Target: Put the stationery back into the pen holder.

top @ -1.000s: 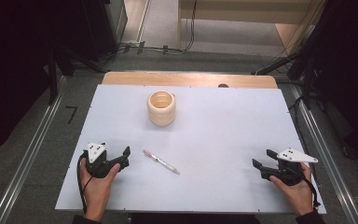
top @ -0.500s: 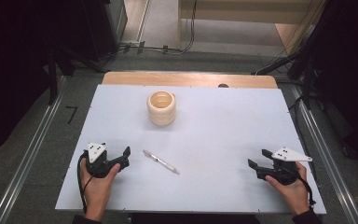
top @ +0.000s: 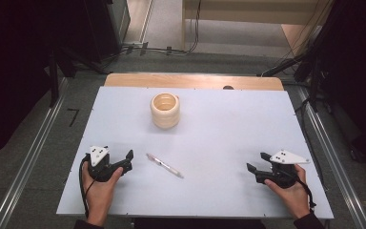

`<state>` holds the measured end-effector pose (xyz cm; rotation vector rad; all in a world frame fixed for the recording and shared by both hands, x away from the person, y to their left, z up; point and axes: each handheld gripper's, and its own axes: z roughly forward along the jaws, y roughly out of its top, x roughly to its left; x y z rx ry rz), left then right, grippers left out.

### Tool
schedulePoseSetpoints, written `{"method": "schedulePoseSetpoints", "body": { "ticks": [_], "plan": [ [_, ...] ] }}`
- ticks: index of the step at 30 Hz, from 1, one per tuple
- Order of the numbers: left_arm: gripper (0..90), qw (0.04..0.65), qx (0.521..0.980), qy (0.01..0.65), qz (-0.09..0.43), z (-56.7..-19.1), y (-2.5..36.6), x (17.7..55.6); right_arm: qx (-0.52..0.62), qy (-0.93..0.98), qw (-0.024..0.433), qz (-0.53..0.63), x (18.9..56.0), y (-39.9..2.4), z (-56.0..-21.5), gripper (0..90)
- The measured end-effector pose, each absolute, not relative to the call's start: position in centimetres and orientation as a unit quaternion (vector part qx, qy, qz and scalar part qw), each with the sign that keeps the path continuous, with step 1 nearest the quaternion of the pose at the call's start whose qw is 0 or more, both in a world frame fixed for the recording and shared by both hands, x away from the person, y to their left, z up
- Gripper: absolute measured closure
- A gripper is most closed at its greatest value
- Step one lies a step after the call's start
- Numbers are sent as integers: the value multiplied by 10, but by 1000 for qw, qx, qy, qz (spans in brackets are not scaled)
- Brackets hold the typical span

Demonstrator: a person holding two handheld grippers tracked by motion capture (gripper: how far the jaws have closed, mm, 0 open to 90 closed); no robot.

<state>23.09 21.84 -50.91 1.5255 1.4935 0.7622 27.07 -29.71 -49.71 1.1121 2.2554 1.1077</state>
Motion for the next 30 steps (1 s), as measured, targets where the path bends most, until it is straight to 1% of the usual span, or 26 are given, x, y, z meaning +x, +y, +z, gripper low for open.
{"method": "schedulePoseSetpoints", "body": {
  "ticks": [15,30],
  "plan": [
    [84,423,609,597,306,-509,218,231,383,810,193,400,272,-284,-497,271],
    [84,423,609,596,308,-509,219,231,363,819,182,405,274,-261,-497,270]
  ]
}}
